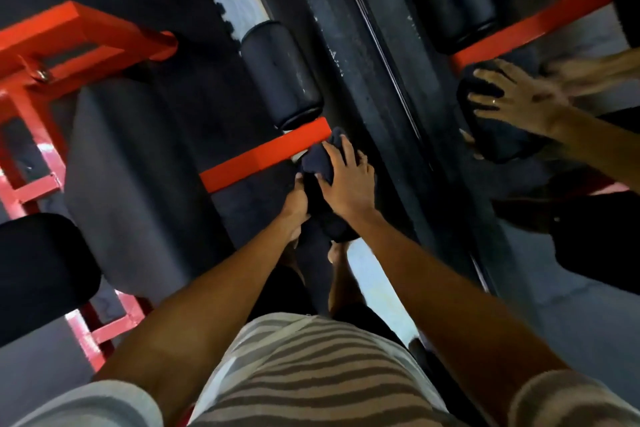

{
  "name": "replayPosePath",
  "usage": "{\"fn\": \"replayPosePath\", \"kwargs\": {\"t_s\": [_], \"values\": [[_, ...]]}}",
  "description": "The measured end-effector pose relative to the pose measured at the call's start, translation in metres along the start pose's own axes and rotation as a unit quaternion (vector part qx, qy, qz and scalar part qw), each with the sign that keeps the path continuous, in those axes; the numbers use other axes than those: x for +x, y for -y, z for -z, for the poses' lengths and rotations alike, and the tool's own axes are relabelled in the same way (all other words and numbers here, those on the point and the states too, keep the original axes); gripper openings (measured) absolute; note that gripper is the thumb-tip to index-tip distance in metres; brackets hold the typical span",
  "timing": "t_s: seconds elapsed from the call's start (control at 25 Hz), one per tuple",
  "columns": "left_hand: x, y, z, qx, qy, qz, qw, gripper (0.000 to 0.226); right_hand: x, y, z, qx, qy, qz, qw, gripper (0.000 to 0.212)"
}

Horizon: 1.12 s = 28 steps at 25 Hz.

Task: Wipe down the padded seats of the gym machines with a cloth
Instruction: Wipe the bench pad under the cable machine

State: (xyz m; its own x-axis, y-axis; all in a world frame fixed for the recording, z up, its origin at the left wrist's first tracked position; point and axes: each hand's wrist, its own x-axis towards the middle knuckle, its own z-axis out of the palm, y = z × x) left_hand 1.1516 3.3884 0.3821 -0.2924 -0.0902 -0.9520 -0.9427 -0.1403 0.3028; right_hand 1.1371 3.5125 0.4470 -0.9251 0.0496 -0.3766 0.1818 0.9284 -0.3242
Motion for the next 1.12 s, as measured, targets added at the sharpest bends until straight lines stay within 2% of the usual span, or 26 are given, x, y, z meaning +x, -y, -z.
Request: {"fn": "replayPosePath", "kwargs": {"t_s": [0.08, 0.12, 0.24, 0.4, 0.56, 0.64, 0.72, 0.76, 0.8, 0.84, 0.88, 0.96, 1.0, 1.12], "values": [[0.027, 0.017, 0.003, -0.029, 0.014, 0.004, 0.999, 0.102, -0.038, -0.023, -0.009, -0.019, -0.032, 0.031, 0.999, 0.073], [0.039, 0.025, 0.001, -0.036, -0.005, -0.012, 0.999, 0.111, -0.059, -0.039, -0.015, -0.02, -0.04, 0.036, 0.998, 0.075], [0.048, 0.036, -0.006, -0.031, -0.005, -0.021, 0.999, 0.121, -0.109, -0.075, -0.028, -0.02, -0.034, 0.055, 0.998, 0.081], [0.051, 0.04, -0.01, -0.075, -0.027, 0.003, 0.997, 0.113, -0.07, -0.046, -0.021, -0.073, -0.019, 0.131, 0.989, 0.083], [0.017, 0.014, -0.012, -0.13, -0.001, 0.015, 0.991, 0.088, -0.007, -0.008, -0.009, -0.085, -0.008, 0.159, 0.984, 0.073], [0.02, 0.014, -0.012, -0.145, 0.015, 0.014, 0.989, 0.087, 0.002, -0.018, -0.006, -0.04, -0.019, 0.118, 0.992, 0.07], [0.025, 0.017, -0.01, -0.158, 0.013, 0.023, 0.987, 0.098, 0.009, -0.027, -0.002, 0.072, -0.022, -0.028, 0.997, 0.067], [0.023, 0.018, -0.01, -0.162, 0.016, 0.024, 0.986, 0.096, 0.013, -0.026, 0.0, 0.116, -0.009, -0.102, 0.988, 0.067], [0.013, 0.015, -0.01, -0.168, 0.025, 0.022, 0.985, 0.087, 0.013, -0.022, 0.002, 0.128, 0.005, -0.127, 0.984, 0.068], [-0.005, 0.007, -0.011, -0.16, 0.029, 0.025, 0.986, 0.078, 0.009, -0.018, 0.001, 0.09, 0.006, -0.087, 0.992, 0.069], [-0.015, 0.002, -0.013, -0.15, 0.034, 0.025, 0.988, 0.073, 0.002, -0.017, -0.002, 0.032, -0.003, -0.003, 0.999, 0.069], [-0.009, 0.004, -0.013, -0.134, 0.058, 0.012, 0.989, 0.069, -0.009, -0.024, -0.006, -0.053, -0.01, 0.153, 0.987, 0.07], [-0.012, 0.004, -0.009, -0.128, 0.053, 0.012, 0.99, 0.073, -0.009, -0.03, -0.007, -0.059, -0.003, 0.183, 0.981, 0.071], [-0.011, 0.009, 0.0, -0.14, 0.059, 0.019, 0.988, 0.096, -0.021, -0.049, -0.007, -0.035, 0.038, 0.149, 0.987, 0.074]]}}
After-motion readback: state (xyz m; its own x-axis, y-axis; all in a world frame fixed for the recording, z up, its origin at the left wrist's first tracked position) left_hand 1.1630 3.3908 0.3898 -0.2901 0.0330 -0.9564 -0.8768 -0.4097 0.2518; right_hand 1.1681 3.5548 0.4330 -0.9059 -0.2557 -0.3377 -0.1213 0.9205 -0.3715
